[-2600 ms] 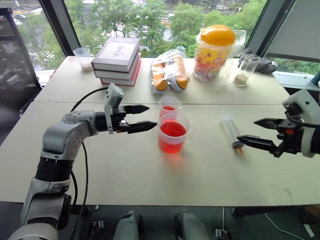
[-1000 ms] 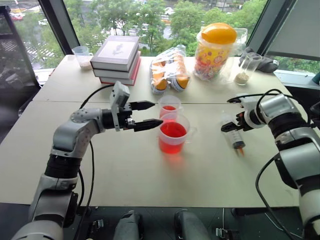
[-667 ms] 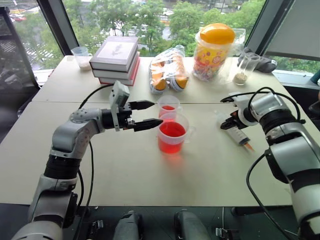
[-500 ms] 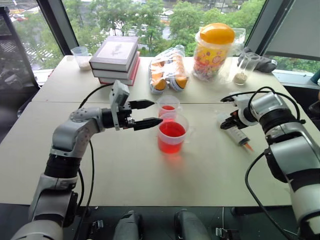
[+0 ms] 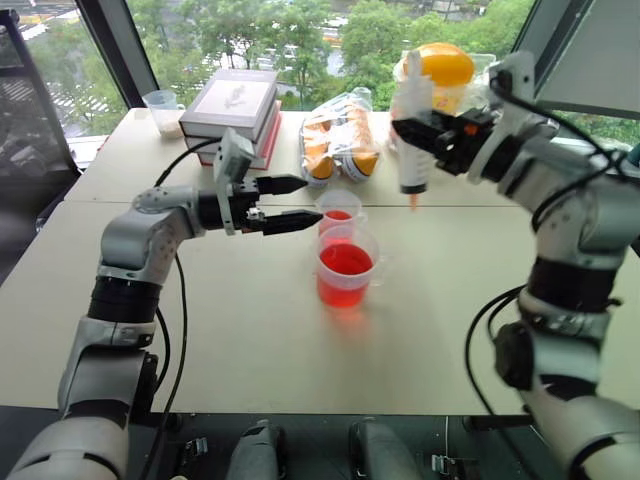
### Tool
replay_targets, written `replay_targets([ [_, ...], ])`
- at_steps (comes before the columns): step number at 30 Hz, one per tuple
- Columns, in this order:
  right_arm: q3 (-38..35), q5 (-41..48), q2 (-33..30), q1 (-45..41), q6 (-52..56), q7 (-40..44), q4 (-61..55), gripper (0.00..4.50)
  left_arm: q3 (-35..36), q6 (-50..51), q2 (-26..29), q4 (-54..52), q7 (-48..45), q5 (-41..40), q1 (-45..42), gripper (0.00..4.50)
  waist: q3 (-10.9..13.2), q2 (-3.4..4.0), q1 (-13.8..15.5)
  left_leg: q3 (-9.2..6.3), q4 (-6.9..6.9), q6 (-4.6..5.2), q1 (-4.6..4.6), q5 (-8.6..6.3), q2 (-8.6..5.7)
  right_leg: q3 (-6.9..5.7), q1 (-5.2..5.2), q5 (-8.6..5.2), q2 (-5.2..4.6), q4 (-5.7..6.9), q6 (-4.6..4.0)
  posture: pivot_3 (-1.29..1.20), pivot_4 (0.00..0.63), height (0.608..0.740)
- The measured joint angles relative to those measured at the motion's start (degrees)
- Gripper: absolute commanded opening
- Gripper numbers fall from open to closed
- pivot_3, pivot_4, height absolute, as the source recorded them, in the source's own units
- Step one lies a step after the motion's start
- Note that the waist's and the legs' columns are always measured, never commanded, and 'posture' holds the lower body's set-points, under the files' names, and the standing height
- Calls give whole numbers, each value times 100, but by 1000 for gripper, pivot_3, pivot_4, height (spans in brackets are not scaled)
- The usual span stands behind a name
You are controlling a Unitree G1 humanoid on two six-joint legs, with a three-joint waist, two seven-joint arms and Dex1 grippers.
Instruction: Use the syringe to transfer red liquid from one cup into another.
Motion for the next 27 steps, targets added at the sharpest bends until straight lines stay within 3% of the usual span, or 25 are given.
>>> replay_targets([
  [4,85,309,600,827,-685,-358,-955,1337,0,-83,42,293,-176,121,-172,4500,-2,-3,9,-8,2,0,7,0,0,-6,15,0,1,-2,-1,0,150,740],
  [9,777,176,1034,1769,-1774,-582,-1114,1337,-10,-144,2,558,-351,268,-413,4500,-2,-3,-13,-10,2,0,8,1,0,-5,14,-1,4,-1,-1,0,150,740],
  [21,1902,-400,1060,3185,-3716,-484,-532,1337,-4,-320,-273,802,-445,419,-758,4500,-2,-3,-13,-12,3,0,11,1,-1,-5,19,-1,4,-2,-2,0,150,740],
  [27,2064,-490,980,3357,-4044,-478,-426,1337,-5,-390,-412,916,-482,475,-876,4500,-2,-3,-20,-14,3,-2,13,2,-1,-5,19,-1,5,-1,-2,0,150,740],
])
